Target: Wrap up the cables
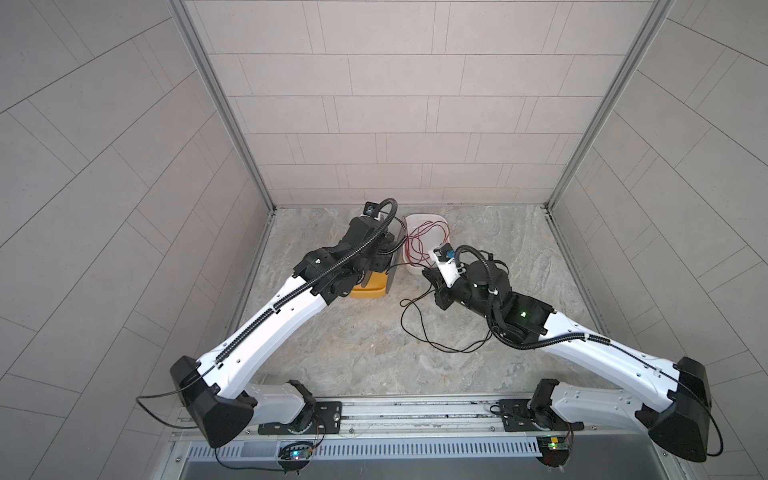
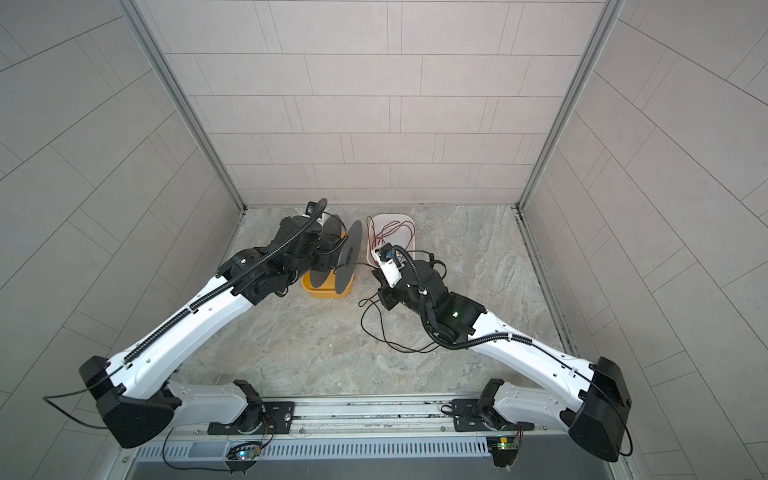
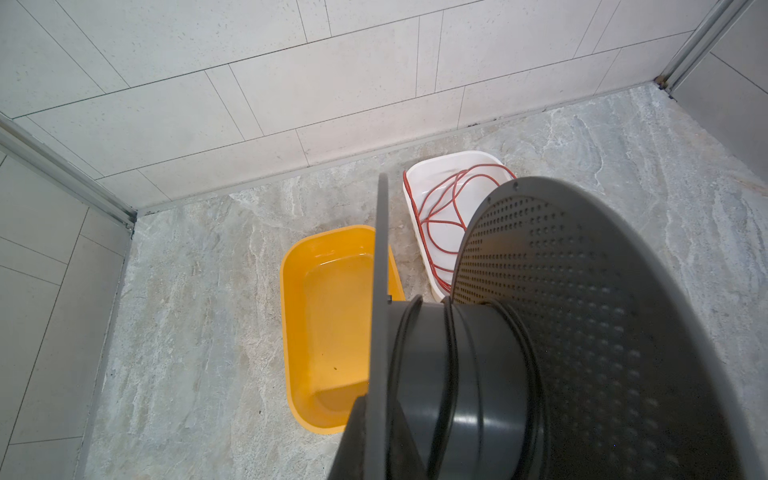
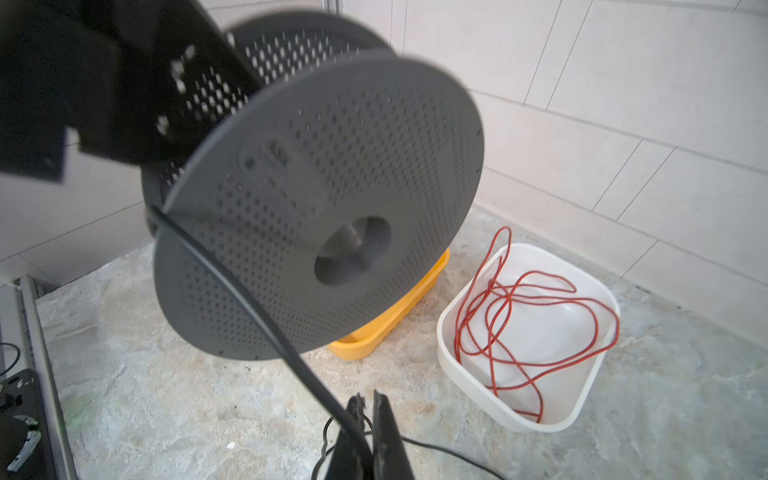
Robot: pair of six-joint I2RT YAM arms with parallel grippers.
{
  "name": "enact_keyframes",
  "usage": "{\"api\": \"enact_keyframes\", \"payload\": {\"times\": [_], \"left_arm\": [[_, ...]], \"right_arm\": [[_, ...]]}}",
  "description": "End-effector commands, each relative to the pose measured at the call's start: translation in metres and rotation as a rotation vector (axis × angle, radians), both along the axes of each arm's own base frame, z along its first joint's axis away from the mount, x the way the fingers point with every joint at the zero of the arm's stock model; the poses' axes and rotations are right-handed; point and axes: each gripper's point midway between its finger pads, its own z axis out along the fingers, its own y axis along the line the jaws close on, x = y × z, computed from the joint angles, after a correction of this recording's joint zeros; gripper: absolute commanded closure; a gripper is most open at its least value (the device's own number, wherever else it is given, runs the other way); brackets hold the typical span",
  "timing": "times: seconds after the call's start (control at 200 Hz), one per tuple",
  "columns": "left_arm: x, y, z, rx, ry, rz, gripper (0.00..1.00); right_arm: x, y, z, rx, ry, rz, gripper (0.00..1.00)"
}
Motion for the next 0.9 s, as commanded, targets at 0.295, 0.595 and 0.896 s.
{"api": "enact_keyframes", "payload": {"times": [0.295,0.595,0.896], "left_arm": [[-0.017,-0.005,0.002,-0.05,-0.032,-0.043,1.0],[-0.028,-0.009,0.001,-0.054,-0.017,-0.103,1.0],[-0.038,-0.009,0.009,-0.05,-0.005,-0.156,1.0]], "right_arm": [[0.023,-0.023,0.059,-0.026,-0.132,-0.088,1.0],[0.046,-0.029,0.061,-0.019,-0.113,-0.127,1.0],[0.074,-0.034,0.045,0.01,-0.059,-0.154,1.0]]}}
